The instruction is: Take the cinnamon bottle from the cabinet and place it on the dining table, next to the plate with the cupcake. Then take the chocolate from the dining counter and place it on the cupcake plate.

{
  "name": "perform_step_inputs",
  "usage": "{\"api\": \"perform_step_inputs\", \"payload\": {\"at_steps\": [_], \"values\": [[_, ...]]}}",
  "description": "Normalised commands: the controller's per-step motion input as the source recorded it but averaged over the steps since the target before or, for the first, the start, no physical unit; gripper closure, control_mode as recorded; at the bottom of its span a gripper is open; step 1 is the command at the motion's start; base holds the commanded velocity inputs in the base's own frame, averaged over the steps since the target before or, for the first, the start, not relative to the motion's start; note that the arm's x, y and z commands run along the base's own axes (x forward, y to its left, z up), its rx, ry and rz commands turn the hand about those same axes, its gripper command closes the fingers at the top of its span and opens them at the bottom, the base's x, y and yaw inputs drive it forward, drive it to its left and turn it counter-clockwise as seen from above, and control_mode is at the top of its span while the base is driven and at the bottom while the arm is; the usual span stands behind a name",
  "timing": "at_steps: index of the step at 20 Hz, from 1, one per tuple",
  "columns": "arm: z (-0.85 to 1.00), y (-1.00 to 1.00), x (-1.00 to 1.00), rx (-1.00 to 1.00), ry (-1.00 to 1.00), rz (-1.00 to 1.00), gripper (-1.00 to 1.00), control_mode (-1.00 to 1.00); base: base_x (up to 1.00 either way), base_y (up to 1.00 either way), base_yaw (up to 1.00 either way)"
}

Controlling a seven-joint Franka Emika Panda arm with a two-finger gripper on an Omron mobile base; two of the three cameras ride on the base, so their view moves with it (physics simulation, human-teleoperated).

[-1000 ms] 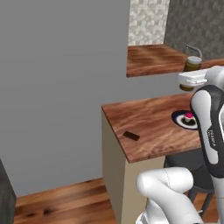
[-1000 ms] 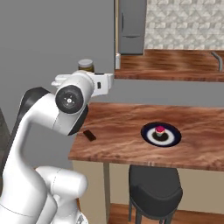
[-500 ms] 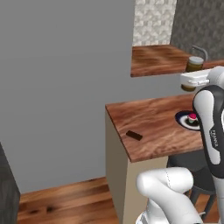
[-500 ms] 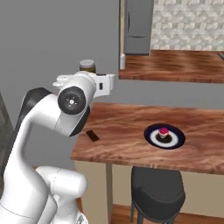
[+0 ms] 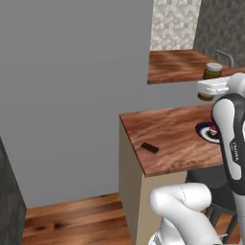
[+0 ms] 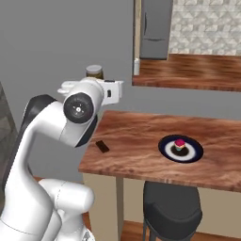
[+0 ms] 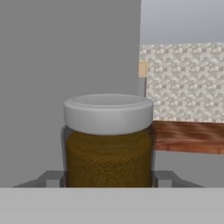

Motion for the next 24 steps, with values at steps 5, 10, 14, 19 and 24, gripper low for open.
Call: {"api": "perform_step_inputs", "payload": {"at_steps": [5,10,14,19,24], "values": [[-0.22,-0.06,0.44,0.01,0.08,-0.23,1.00,-1.00,0.00,0.00,0.00],[-0.44,0.00,0.54,0.00,0.22,-0.67,1.00,-1.00,0.00,0.00,0.00],[-0.47,0.00,0.48,0.00,0.18,-0.59,1.00,-1.00,0.00,0.00,0.00],[-0.61,-0.02,0.29,0.00,0.09,-0.54,1.00,-1.00,0.00,0.00,0.00],[-0.44,-0.22,0.24,0.01,0.12,-0.50,1.00,-1.00,0.00,0.00,0.00]]}}
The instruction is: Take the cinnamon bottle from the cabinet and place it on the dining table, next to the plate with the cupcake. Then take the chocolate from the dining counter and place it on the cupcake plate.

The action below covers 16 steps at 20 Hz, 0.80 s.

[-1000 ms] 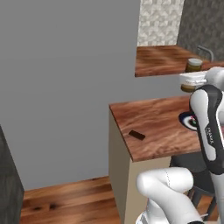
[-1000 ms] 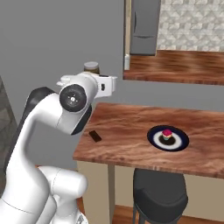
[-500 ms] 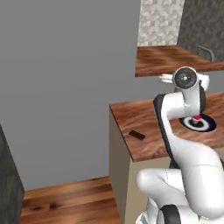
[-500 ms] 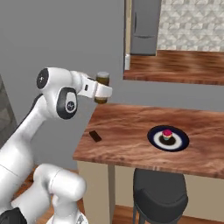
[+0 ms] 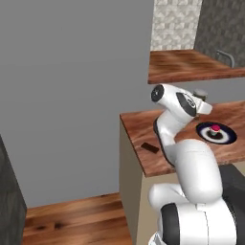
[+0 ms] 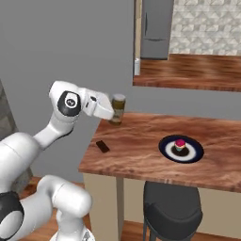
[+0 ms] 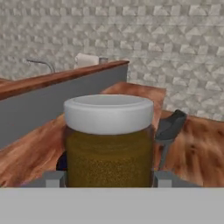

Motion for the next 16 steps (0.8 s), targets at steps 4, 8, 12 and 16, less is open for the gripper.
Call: {"api": "perform_step_inputs", "payload": {"at_steps": [4,8,12,16], "values": [[-0.32,-0.17,-0.09,0.06,0.00,-0.36,1.00,-1.00,0.00,0.00,0.00],[-0.67,-0.19,0.12,0.00,-0.01,-0.32,1.00,-1.00,0.00,0.00,0.00],[-0.57,-0.52,0.33,0.00,0.00,-0.27,1.00,-1.00,0.00,0.00,0.00],[-0.66,-0.53,0.25,0.00,0.00,-0.21,1.00,-1.00,0.00,0.00,0.00]]}}
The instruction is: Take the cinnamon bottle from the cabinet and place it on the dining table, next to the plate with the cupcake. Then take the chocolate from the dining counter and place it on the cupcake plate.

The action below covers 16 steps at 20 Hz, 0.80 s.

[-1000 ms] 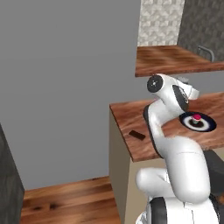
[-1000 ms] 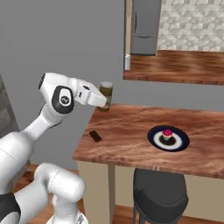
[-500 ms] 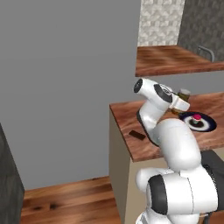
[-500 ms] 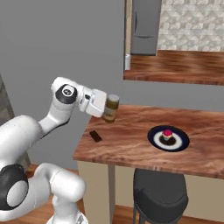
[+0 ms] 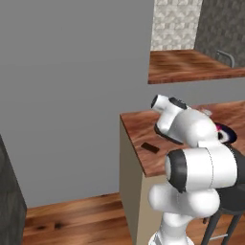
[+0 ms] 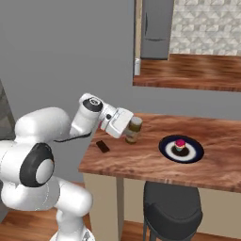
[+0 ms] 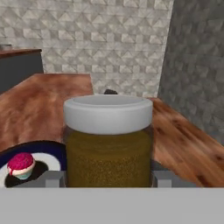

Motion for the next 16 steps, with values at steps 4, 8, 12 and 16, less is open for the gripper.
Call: {"api": "perform_step_inputs", "payload": {"at_steps": [4,8,12,16], "values": [[-0.67,-0.12,0.32,-0.02,0.00,-0.11,1.00,-1.00,0.00,0.00,0.00],[-0.72,0.00,0.38,-0.09,-0.01,-0.07,1.00,-1.00,0.00,0.00,0.00],[-0.44,-0.08,0.20,-0.13,-0.05,-0.08,1.00,-1.00,0.00,0.00,0.00],[-0.36,-0.12,0.19,-0.08,-0.01,-0.09,1.00,-1.00,0.00,0.00,0.00]]}}
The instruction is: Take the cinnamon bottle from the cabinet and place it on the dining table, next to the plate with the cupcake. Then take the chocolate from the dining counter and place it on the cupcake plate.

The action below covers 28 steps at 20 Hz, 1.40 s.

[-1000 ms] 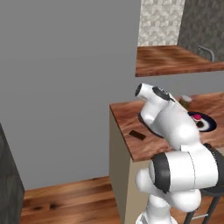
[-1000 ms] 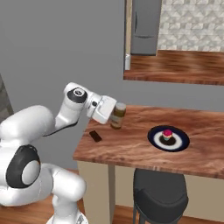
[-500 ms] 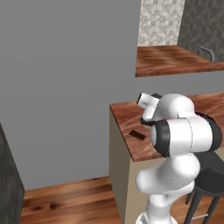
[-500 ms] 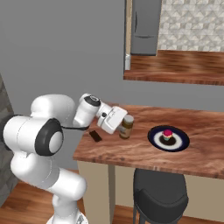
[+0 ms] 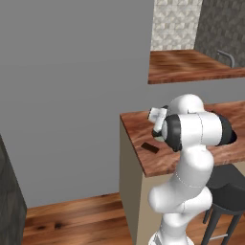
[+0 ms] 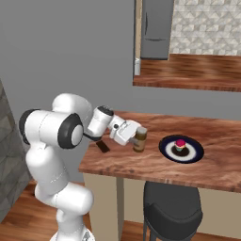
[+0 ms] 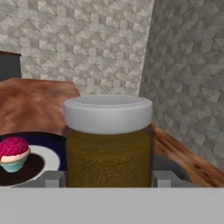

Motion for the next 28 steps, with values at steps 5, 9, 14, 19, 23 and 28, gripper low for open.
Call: {"api": "perform_step_inputs", "payload": {"at_steps": [5,9,14,19,23,28], "values": [[-0.47,0.02,0.04,-0.04,-0.03,-0.07,1.00,-1.00,0.00,0.00,0.00],[-0.32,0.11,0.00,-0.09,-0.08,-0.08,1.00,-1.00,0.00,0.00,0.00],[-0.16,0.01,0.08,-0.17,-0.12,-0.12,1.00,-1.00,0.00,0.00,0.00],[-0.50,0.02,0.16,-0.27,-0.14,-0.09,1.00,-1.00,0.00,0.00,0.00],[-0.84,0.10,0.12,-0.26,-0.13,-0.07,1.00,-1.00,0.00,0.00,0.00],[-0.81,0.20,0.00,-0.21,-0.17,-0.06,1.00,-1.00,0.00,0.00,0.00]]}}
